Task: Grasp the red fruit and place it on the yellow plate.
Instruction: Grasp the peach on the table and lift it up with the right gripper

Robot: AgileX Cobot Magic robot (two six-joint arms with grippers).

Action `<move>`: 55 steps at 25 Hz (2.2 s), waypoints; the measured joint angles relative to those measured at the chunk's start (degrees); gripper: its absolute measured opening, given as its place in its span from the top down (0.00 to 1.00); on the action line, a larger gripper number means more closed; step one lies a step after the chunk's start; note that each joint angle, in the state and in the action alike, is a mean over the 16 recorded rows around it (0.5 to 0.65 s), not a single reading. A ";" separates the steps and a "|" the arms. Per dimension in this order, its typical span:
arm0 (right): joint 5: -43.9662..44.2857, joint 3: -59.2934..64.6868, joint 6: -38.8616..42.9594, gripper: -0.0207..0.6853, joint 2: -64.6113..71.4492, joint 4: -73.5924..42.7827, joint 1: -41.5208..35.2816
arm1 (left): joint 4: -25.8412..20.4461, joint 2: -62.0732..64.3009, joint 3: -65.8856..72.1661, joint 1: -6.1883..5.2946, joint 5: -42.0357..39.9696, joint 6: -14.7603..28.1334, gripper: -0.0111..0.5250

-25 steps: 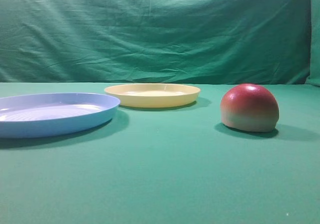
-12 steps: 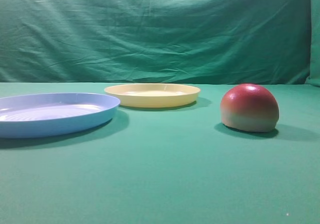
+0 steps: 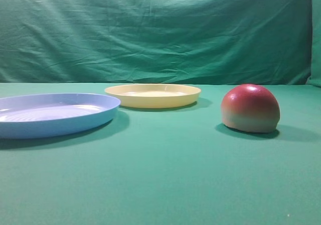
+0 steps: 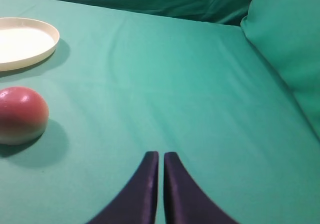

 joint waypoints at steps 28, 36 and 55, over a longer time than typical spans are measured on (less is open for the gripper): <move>19.15 -24.10 -9.49 0.97 29.29 14.79 0.00 | 0.00 0.00 0.00 0.00 0.00 0.00 0.69; 21.93 -28.64 -14.41 0.97 42.47 17.57 1.18 | 0.00 0.00 0.00 0.00 0.00 0.00 0.69; 19.92 -49.42 -20.40 0.86 76.20 12.07 19.31 | 0.00 0.00 0.00 0.00 0.00 0.00 0.69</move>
